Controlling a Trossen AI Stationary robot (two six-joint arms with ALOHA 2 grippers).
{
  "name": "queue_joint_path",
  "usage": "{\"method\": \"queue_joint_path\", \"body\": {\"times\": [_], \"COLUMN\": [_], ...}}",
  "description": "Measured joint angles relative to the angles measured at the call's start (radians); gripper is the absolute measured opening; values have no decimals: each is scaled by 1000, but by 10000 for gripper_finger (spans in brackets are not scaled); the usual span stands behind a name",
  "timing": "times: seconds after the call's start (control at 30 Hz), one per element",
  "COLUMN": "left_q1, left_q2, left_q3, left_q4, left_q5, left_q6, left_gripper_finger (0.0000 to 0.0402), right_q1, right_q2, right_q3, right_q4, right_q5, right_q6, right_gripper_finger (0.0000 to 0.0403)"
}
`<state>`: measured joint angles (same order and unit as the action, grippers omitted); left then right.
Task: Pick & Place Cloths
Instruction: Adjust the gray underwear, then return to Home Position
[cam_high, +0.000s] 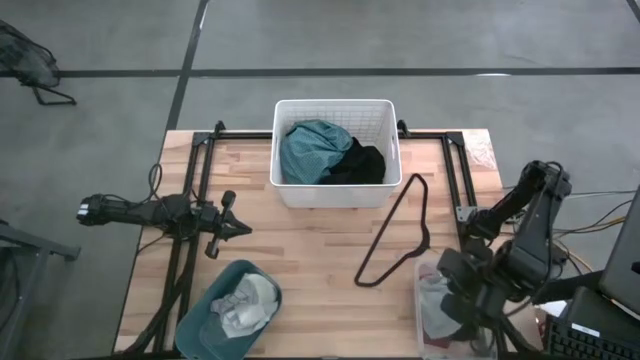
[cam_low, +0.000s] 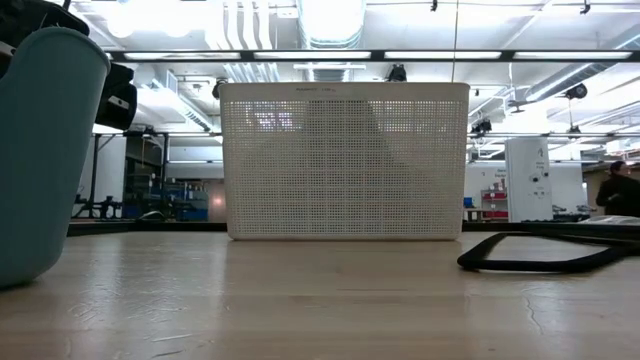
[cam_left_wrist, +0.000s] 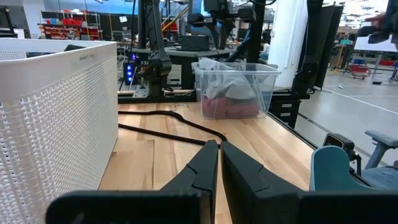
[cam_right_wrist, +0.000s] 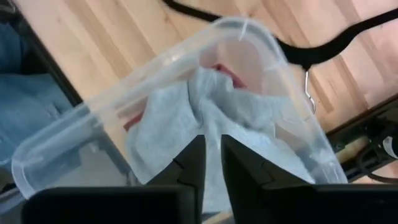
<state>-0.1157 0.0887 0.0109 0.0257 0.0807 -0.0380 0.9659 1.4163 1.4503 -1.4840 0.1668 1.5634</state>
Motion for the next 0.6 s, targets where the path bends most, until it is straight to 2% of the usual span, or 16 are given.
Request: {"method": "queue_joint_path", "body": {"times": [0.1, 0.17, 0.27, 0.4, 0.5, 0.6], "left_q1": [0, 0, 0, 0, 0, 0], "left_q2": [0, 0, 0, 0, 0, 0], "left_q3": [0, 0, 0, 0, 0, 0], "left_q4": [0, 0, 0, 0, 0, 0], "left_q5": [0, 0, 0, 0, 0, 0], "left_q6": [0, 0, 0, 0, 0, 0], "left_gripper_finger": [26, 26, 26, 26, 26, 26], "right_q1": [-33, -60, -88, -134, -174, -226], "right_q2": [-1, -2, -3, -11, -37, -76], "right_q3": [-1, -2, -2, -39, -123, -249], "right_q4": [0, -1, 15, 150, 363, 609], "right_q5": [5, 35, 152, 278, 335, 372], "right_q6": [-14, -84, -217, -417, -624, -828], "right_gripper_finger": [74, 93, 104, 72, 22, 13]}}
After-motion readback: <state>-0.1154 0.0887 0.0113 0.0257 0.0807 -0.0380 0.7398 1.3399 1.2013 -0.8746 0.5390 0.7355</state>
